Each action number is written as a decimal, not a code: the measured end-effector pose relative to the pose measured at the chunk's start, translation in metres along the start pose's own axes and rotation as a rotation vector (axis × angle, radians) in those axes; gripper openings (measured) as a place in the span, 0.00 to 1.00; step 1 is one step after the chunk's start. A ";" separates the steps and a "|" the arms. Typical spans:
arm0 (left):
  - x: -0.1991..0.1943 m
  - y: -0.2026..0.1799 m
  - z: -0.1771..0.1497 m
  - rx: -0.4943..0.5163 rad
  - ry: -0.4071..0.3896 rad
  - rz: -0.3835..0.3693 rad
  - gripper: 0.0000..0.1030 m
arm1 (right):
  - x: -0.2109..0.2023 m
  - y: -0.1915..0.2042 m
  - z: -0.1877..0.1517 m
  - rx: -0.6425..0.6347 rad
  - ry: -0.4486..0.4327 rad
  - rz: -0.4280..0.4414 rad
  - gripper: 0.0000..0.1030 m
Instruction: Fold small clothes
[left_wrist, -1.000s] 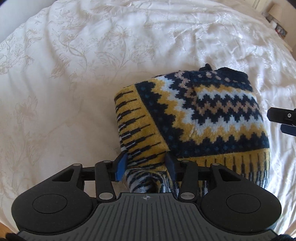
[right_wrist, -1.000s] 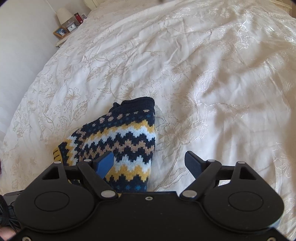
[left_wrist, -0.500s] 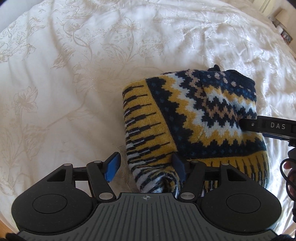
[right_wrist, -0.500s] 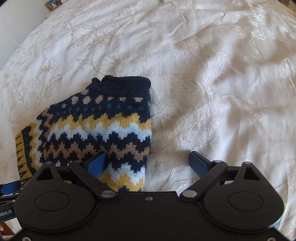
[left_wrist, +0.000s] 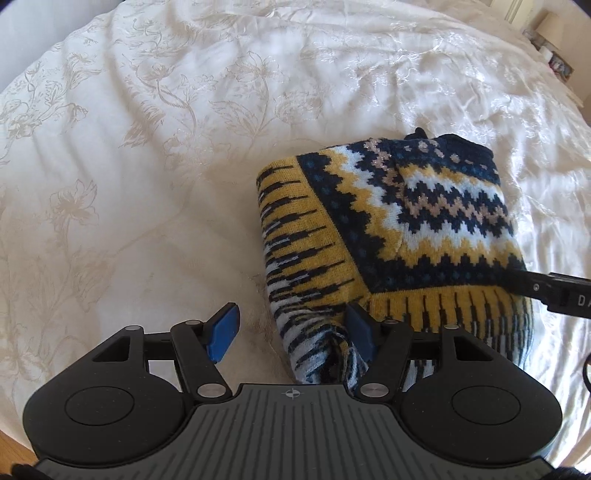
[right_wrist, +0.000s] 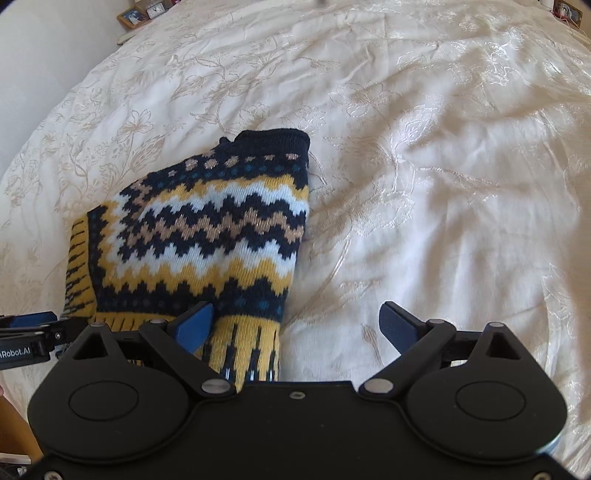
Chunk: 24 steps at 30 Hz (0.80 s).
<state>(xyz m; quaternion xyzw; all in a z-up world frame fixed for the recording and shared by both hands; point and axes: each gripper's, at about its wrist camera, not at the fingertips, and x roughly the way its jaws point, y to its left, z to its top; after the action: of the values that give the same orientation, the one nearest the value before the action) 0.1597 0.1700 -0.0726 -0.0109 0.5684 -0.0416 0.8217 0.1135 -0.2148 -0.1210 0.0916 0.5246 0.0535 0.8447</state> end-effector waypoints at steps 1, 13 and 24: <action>-0.001 0.000 -0.002 0.001 -0.002 0.000 0.60 | -0.003 -0.001 -0.005 0.006 -0.002 0.004 0.93; -0.010 0.000 -0.027 0.043 -0.035 0.021 0.61 | -0.001 0.007 -0.052 -0.049 0.118 -0.008 0.94; -0.065 -0.002 -0.053 -0.014 -0.074 0.093 0.60 | -0.065 0.011 -0.064 -0.107 -0.034 -0.007 0.98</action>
<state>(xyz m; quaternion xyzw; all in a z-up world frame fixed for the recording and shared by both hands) 0.0875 0.1751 -0.0306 0.0082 0.5376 0.0012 0.8432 0.0276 -0.2104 -0.0892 0.0455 0.5070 0.0770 0.8573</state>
